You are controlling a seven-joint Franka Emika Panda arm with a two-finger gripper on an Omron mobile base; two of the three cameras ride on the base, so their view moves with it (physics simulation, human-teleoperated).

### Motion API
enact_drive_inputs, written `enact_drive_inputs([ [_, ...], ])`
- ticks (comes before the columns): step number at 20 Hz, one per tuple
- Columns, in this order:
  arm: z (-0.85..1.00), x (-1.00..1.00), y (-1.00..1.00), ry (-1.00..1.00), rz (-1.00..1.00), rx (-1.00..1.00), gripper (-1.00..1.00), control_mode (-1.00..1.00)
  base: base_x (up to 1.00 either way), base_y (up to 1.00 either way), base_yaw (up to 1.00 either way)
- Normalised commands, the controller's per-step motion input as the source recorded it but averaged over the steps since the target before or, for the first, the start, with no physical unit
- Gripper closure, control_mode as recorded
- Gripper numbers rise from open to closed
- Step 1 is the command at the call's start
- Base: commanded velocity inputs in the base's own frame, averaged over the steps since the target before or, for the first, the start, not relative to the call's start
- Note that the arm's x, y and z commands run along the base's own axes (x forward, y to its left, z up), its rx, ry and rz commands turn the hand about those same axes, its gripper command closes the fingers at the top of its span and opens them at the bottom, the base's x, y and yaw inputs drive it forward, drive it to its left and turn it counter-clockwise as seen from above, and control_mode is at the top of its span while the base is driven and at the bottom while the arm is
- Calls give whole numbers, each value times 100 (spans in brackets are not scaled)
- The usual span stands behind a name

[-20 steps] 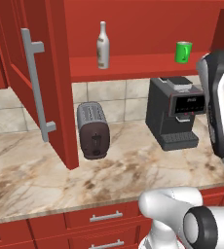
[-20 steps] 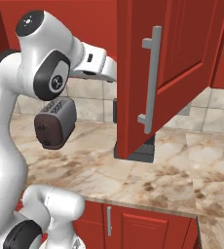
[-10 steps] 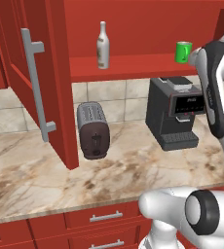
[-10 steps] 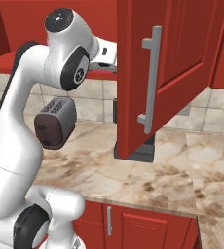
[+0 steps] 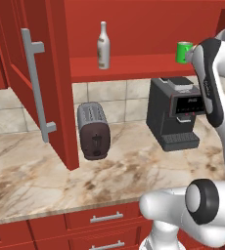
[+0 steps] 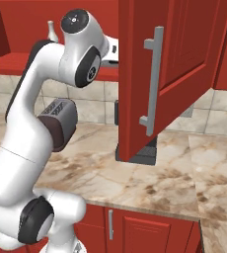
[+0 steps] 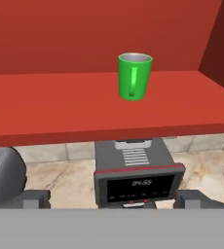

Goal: Open the cabinet directly in front. Then move the liquor and the mug to the dining counter with the jar on it.

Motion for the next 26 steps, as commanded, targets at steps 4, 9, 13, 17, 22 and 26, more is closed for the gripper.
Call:
enact_drive_inputs([
  [4, 0, 39, -27, -4, 0, 0, -100, -100, 0, 0, 0],
  [9, 0, 47, -27, -5, -1, 0, -100, -100, 0, 0, 0],
  [13, 0, 68, -4, 0, 0, 0, -100, -100, 0, 0, 0],
  [17, 0, 68, -2, 0, 0, 0, -100, -100, 0, 0, 0],
  [22, -1, 55, -3, 0, 0, 0, -100, -100, 0, 0, 0],
  [26, 0, 24, -26, 0, 0, 0, -100, -100, 0, 0, 0],
])
